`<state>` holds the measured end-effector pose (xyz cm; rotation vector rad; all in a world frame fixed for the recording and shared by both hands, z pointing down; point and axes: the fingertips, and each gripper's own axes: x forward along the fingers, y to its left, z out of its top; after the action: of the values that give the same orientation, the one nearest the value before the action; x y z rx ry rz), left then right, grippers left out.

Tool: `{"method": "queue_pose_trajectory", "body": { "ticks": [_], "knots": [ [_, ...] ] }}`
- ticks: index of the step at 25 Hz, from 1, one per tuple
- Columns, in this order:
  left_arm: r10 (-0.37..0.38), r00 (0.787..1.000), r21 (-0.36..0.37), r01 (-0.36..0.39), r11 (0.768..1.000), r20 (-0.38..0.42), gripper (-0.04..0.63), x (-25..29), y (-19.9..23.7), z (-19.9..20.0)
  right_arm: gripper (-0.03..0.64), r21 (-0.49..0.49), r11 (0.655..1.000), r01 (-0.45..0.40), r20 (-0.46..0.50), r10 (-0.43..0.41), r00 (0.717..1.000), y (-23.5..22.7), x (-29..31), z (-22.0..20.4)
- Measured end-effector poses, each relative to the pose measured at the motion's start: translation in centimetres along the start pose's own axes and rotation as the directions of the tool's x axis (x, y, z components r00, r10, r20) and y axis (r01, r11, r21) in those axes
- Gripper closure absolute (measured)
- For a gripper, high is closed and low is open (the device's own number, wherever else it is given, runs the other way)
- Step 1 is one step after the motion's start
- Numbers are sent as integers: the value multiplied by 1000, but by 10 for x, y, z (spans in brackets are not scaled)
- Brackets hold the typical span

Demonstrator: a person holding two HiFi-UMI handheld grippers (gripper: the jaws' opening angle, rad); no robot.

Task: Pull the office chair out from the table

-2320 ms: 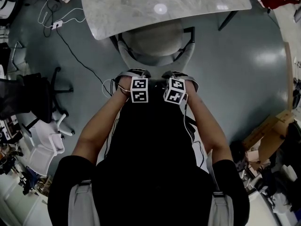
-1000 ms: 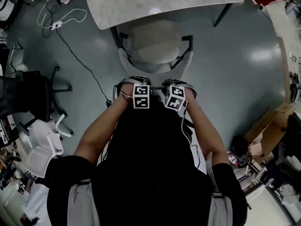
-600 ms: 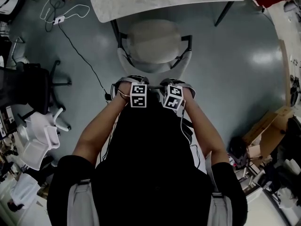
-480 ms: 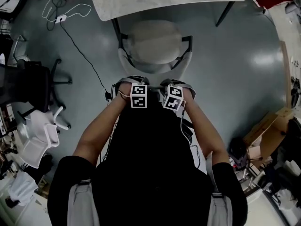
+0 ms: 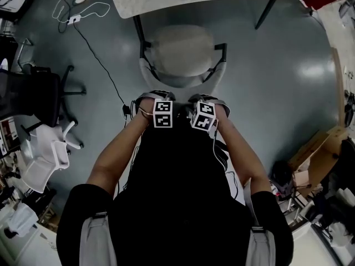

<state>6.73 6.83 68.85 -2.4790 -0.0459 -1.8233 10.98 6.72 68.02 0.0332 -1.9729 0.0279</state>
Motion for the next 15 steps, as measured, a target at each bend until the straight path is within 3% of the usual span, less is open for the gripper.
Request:
{"method": "queue_pose_trajectory", "body": {
  "ticks": [15],
  "knots": [
    [-14,1000,33,14,999,19,519,-4,-49,-5,534,70,997,11,-10,-10,1000,50,4,5]
  ]
}}
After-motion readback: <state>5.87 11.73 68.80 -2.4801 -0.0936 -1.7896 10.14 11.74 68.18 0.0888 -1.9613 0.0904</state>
